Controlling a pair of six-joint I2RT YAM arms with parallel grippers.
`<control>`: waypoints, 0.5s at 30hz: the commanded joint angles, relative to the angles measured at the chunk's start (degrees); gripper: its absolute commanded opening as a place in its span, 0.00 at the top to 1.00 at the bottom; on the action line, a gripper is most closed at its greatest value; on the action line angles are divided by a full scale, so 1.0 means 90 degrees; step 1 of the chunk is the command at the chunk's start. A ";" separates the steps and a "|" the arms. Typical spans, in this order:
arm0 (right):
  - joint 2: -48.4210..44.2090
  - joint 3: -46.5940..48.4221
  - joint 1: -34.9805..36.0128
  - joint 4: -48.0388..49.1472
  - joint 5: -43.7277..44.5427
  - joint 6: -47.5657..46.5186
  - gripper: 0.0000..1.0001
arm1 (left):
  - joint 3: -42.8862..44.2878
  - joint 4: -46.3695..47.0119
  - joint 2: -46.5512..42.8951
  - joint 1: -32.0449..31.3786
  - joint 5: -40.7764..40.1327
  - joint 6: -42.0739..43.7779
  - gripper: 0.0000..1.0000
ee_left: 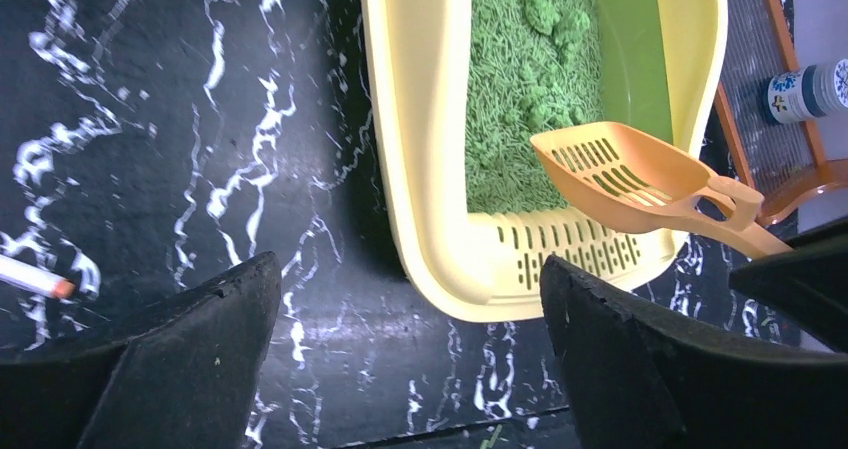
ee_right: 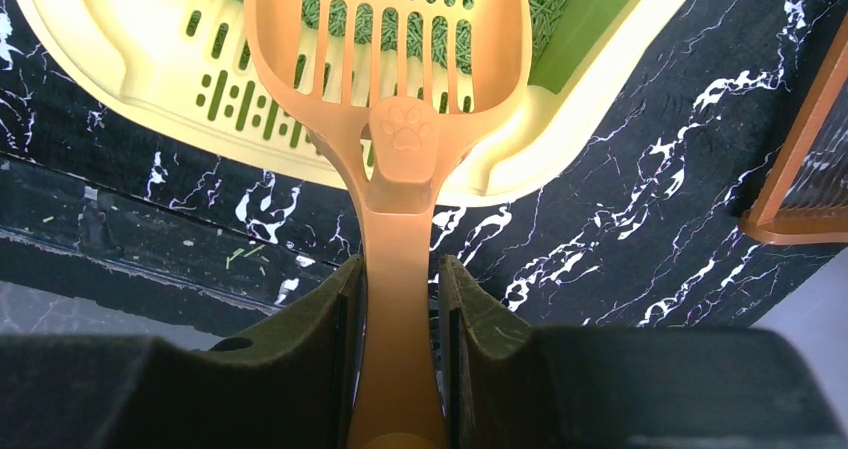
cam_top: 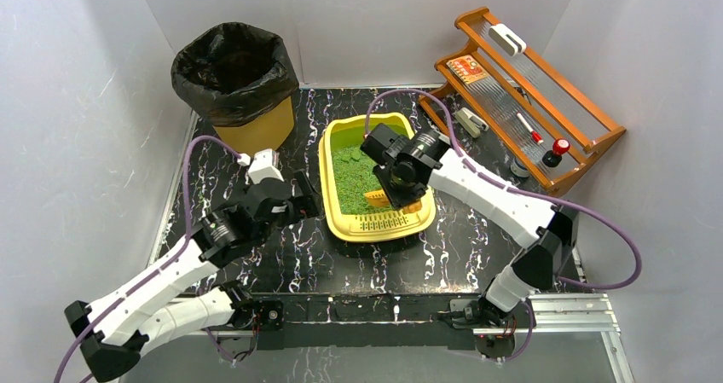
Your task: Clean the litter box
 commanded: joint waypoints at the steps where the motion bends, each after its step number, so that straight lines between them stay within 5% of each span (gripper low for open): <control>1: 0.0316 0.0552 -0.0170 -0.0278 -0.0166 -0.0125 1.00 | -0.0130 -0.0132 -0.0509 -0.0031 -0.0701 0.1003 0.02; 15: 0.1316 0.0956 -0.0565 -0.0570 -0.0601 -0.0487 1.00 | -0.0682 0.0163 -0.1143 -0.0035 -0.1300 0.1832 0.02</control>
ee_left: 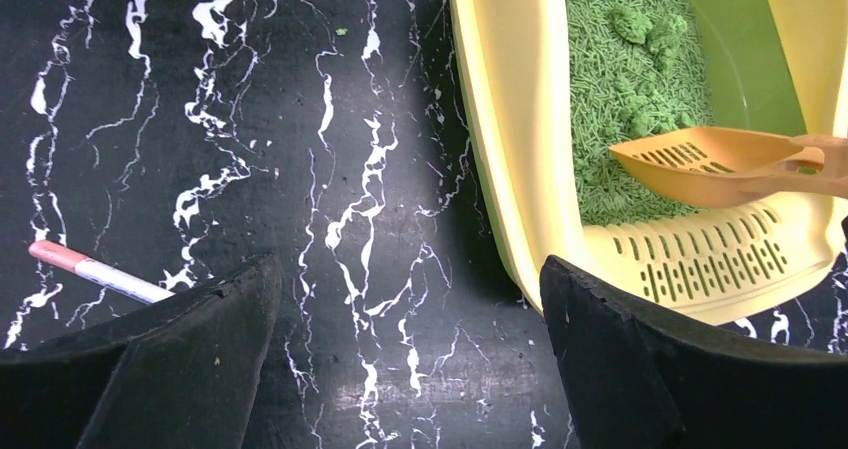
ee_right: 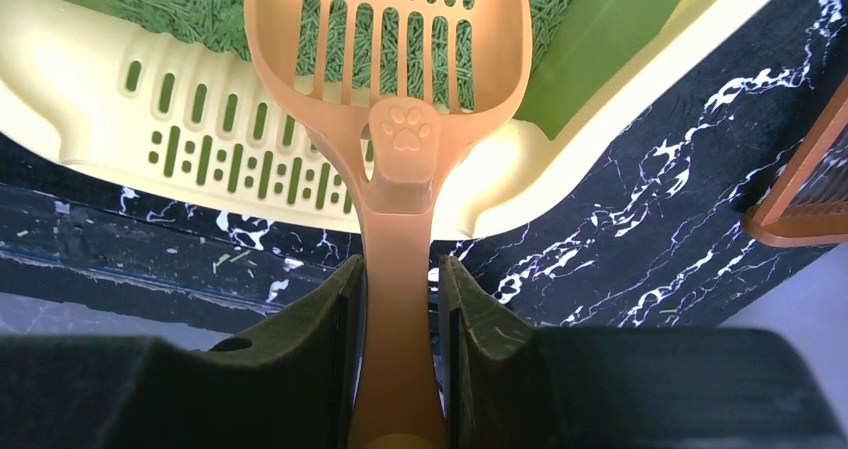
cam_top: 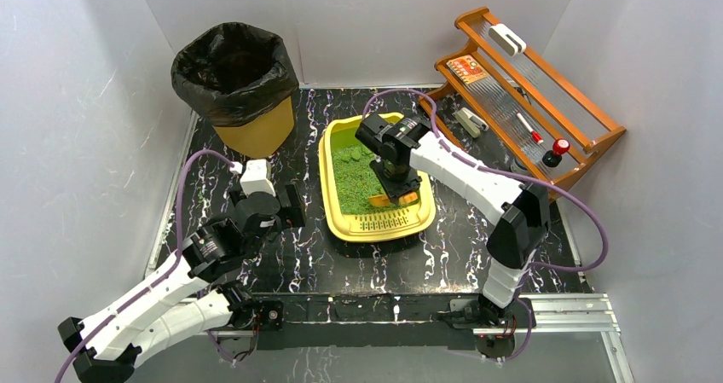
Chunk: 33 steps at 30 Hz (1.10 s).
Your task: Clean the litter box
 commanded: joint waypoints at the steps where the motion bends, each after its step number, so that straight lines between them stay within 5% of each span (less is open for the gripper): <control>1: 0.0169 0.0269 -0.0012 -0.0240 -0.0193 -0.0145 1.00 | 0.0073 0.0075 -0.0108 -0.0031 -0.0454 0.0271 0.02; 9: 0.0477 0.0152 -0.0097 0.0062 0.0042 -0.0192 1.00 | 0.0012 0.0038 -0.0518 -0.0031 -0.0606 0.0200 0.02; 33: -0.0080 -0.2031 -0.0151 0.3610 0.0959 -0.1258 1.00 | 0.0245 -0.0458 -0.0674 -0.0030 -0.1300 0.0536 0.02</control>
